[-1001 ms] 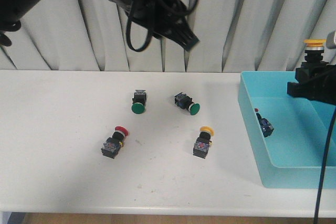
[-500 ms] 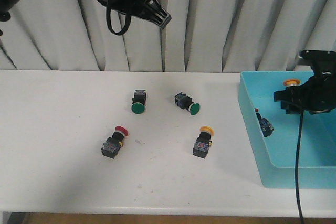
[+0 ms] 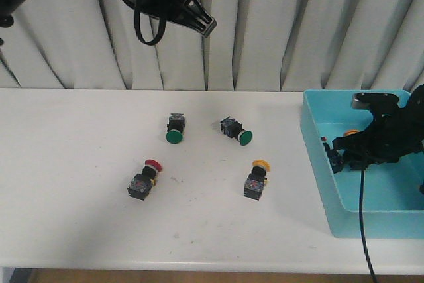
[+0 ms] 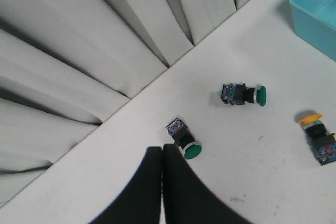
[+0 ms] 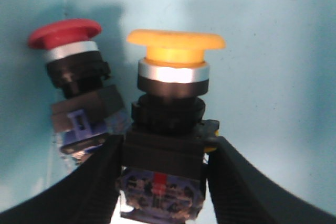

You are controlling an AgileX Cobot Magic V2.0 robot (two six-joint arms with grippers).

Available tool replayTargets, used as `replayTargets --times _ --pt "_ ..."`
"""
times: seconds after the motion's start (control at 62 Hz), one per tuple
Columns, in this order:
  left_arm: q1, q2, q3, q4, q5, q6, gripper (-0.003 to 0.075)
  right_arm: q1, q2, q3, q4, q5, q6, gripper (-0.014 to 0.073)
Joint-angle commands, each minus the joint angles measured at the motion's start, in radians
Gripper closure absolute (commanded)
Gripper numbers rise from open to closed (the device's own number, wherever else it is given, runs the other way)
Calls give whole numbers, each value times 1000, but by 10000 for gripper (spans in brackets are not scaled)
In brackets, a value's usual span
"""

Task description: Pick red and yellow buttons and place in box

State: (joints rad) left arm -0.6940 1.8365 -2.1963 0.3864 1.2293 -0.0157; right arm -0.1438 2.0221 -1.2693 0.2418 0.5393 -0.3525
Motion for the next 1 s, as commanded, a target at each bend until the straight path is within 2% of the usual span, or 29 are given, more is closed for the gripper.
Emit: replayTargets --times 0.0,0.129,0.323,0.775,0.985 --pt "0 -47 -30 3 -46 -12 726 -5 -49 -31 -24 -47 -1 218" --pt "0 -47 -30 -4 -46 -12 726 -5 -64 -37 -23 -48 -1 154" --pt "0 -48 -30 -2 -46 -12 724 -5 -163 -60 -23 -25 -1 147" --pt "0 -48 -30 -5 -68 -12 723 -2 -677 -56 66 -21 -20 151" --pt "0 -49 -30 -36 -68 -12 723 -2 -959 25 240 -59 -134 193"
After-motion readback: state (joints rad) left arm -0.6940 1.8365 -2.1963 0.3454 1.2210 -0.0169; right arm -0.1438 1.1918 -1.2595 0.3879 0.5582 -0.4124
